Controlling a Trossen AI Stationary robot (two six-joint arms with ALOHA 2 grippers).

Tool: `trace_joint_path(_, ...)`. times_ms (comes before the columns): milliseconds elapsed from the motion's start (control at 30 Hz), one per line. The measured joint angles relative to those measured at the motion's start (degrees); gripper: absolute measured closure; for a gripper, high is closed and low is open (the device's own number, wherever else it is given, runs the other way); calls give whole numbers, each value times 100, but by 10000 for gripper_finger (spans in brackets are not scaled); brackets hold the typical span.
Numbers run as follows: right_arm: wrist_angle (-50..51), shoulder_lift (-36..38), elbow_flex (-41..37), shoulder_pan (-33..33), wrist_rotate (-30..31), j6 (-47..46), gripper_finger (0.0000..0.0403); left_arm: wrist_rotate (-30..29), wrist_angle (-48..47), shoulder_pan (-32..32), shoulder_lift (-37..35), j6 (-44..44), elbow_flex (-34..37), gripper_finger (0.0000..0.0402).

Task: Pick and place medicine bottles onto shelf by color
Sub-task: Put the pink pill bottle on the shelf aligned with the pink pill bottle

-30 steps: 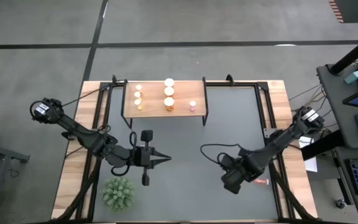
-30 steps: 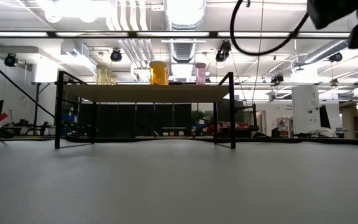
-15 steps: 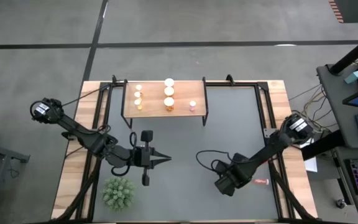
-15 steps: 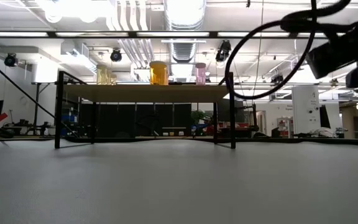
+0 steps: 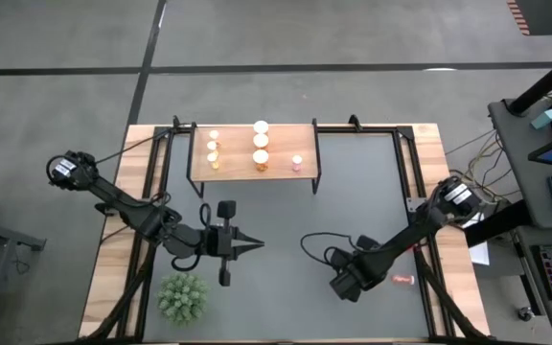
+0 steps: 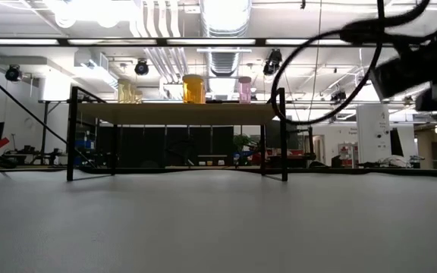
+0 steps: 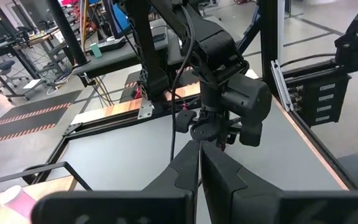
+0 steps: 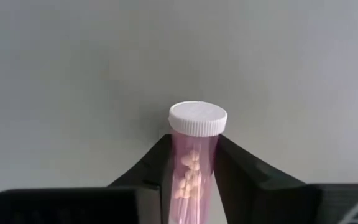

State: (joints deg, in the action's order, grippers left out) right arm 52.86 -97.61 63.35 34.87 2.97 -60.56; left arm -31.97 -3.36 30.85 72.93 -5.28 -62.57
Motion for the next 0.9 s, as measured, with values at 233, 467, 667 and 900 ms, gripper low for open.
trace_joint_path(233,-873,809,-88,13,1085,974,316,21,1395,57,61,92,830,402)
trace_joint_path(467,-5095,1876,-1288,98,2709,3916,309,32,3476,70,238,334,2002,402)
trace_joint_path(667,-9680,1947,-2658,-207,2683,6114,309,21,4513,66,650,341,2367,402)
trace_joint_path(900,-11300,1557,-3066,-479,2278,6520,308,207,5147,-126,1216,173,2287,386)
